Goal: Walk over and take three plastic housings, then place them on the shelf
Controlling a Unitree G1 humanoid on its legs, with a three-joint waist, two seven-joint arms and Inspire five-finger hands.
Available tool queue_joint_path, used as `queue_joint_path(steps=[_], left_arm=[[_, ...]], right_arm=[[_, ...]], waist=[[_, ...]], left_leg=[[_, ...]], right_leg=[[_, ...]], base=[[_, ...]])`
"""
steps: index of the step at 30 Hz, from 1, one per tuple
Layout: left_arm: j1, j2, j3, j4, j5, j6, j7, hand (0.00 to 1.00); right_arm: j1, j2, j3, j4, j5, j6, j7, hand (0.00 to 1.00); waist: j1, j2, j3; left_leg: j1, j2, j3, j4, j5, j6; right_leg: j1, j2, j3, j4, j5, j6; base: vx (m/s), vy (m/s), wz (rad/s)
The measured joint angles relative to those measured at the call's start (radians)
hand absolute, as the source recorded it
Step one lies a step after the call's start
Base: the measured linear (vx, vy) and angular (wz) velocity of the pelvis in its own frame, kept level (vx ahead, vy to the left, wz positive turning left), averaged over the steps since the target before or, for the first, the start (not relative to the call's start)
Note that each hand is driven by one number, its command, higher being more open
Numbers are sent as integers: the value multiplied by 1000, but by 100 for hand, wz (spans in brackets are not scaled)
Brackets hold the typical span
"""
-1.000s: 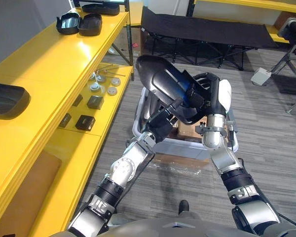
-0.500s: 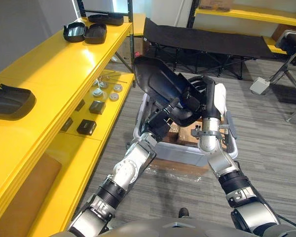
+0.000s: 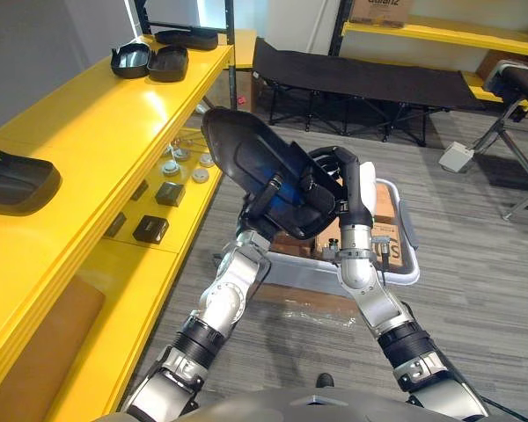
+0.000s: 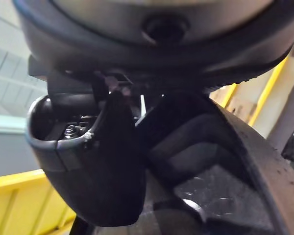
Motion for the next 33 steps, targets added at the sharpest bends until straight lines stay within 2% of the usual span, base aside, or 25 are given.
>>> queue_joint_path(steps=[9, 10, 18, 22, 26, 33], left_arm=[[40, 0, 10, 9, -28, -28, -102, 0], [40, 0, 10, 9, -27, -30, -104, 0], [39, -11, -1, 1, -4, -115, -106, 0], [49, -18, 20, -58, 124, -120, -47, 0], [78, -55, 65, -183, 329, -119, 33, 0], [81, -91, 147, -234, 784, -116, 213, 0]], right_arm=[[32, 19, 18, -30, -5, -38, -5, 0], [32, 20, 19, -30, -5, -38, -8, 100], [88, 36, 27, -33, 2, -60, -13, 100], [123, 50, 37, -62, 58, -60, -11, 100], [149, 57, 37, -115, 74, -56, 19, 100], [196, 77, 9, -145, 223, -43, 125, 100]], waist=[[-4, -1, -1], [-4, -1, -1], [-6, -3, -2], [-8, -3, -2], [-20, 0, -4], [-27, 10, -8]], left_leg=[[2, 0, 7, -4, 0, 0], [3, 0, 7, -5, 0, 0], [7, 0, 11, -10, -1, 1], [8, 0, 17, -11, -1, -1], [11, -1, 23, -10, -4, -3], [23, -1, 35, -10, -13, -5]], right_leg=[[-4, -1, 2, 0, 0, 0], [-4, -1, 2, 0, 0, 0], [-5, -1, 3, 0, -1, 0], [-10, 0, 5, 0, -1, 0], [-11, 0, 10, 0, -1, 0], [-10, 1, 22, 0, -1, 0]], base=[[0, 0, 0], [0, 0, 0], [0, 0, 0], [-1, 0, -2], [-9, 8, -4], [-14, 8, -5]])
